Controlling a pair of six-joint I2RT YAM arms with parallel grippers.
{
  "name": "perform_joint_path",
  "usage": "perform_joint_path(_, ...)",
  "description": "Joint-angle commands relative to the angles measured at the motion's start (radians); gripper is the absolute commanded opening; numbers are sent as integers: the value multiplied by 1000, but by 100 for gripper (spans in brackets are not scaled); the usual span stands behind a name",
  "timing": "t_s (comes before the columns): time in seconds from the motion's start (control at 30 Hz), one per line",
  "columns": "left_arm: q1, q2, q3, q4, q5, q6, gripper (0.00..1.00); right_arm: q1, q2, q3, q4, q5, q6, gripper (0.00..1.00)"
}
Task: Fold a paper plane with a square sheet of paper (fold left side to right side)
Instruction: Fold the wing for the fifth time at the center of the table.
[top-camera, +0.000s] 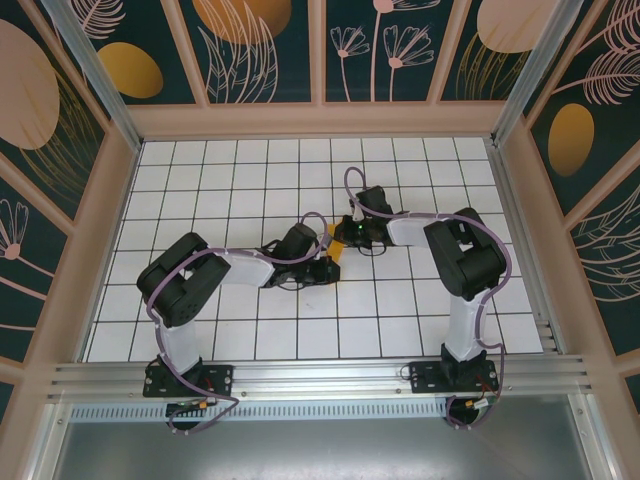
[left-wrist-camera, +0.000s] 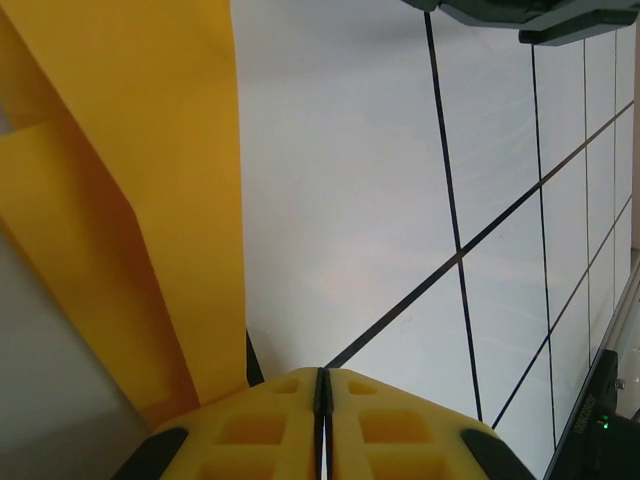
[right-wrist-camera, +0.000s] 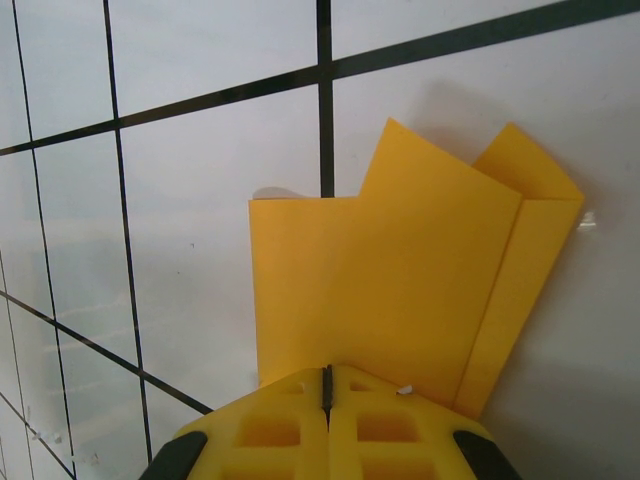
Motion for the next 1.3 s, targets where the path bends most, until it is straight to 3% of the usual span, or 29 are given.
perform_joint_path(0.0, -4, -21, -24, -49, -28, 17, 13, -9, 34, -24, -56, 88, -2, 4)
perform_joint_path(0.67, -6, -114, -211, 52, 55, -26, 10, -11, 49, 3, -78, 84, -15, 4)
perform_joint_path(0.9, 33, -210, -83, -9, 84, 1, 13, -9, 43, 1, -80, 81, -14, 4)
perform_joint_path(1.27, 55, -11, 44, -64, 45, 59, 12, -10, 33, -5, -80, 75, -15, 4)
